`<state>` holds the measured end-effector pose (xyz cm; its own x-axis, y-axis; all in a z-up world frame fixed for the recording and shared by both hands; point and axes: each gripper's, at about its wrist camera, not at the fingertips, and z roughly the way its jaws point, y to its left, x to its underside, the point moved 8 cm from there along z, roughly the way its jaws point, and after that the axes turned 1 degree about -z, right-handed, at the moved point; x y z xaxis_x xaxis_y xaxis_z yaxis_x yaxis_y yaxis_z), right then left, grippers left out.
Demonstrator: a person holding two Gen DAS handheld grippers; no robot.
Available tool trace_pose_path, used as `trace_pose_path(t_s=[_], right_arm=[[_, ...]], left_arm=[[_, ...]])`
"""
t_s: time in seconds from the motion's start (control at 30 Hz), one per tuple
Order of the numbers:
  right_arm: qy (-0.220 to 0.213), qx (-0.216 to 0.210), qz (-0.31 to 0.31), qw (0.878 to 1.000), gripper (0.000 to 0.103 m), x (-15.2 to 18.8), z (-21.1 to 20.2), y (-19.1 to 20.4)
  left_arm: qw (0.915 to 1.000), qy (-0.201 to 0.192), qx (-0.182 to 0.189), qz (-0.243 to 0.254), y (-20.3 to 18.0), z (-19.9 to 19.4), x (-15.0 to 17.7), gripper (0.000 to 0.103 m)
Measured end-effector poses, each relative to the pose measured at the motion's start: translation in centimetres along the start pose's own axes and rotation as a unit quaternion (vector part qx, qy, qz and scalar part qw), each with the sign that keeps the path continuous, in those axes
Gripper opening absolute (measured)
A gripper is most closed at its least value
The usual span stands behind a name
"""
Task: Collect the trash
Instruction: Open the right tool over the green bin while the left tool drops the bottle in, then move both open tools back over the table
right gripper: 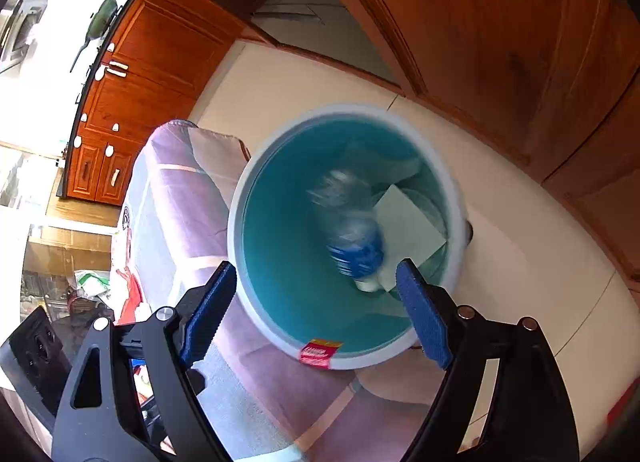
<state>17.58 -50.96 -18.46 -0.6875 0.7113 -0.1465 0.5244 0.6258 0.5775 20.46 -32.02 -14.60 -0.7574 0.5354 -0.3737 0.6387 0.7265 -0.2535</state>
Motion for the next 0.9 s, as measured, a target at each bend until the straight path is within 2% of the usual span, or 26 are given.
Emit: trace_pose_path(t_s=[0.1, 0.47, 0.7, 0.9], right_arm=[[0.000, 0.006, 0.001, 1.000, 0.086, 0.5, -0.2, 0.3], [0.019, 0.010, -0.027, 0.999, 0.087, 4.7, -0.3, 4.1], [0.044, 0.011, -0.092, 0.995, 0.087, 8.9, 0.4, 10.3], [0.064, 0.007, -0.155, 0.986, 0.087, 13.3, 1.5, 16.9]], left_arm=[[0.9998, -0.018, -0.007, -0.011, 0.6, -1.6, 0.5, 0.092], [0.9976, -0.044, -0.016, -0.052, 3.5, -7.5, 5.3, 0.096], [0.9918, -0.078, -0.042, -0.092, 7.9, -13.5, 10.2, 0.097], [0.9790, -0.119, -0.071, -0.149, 14.5, -19.8, 14.6, 0.098]])
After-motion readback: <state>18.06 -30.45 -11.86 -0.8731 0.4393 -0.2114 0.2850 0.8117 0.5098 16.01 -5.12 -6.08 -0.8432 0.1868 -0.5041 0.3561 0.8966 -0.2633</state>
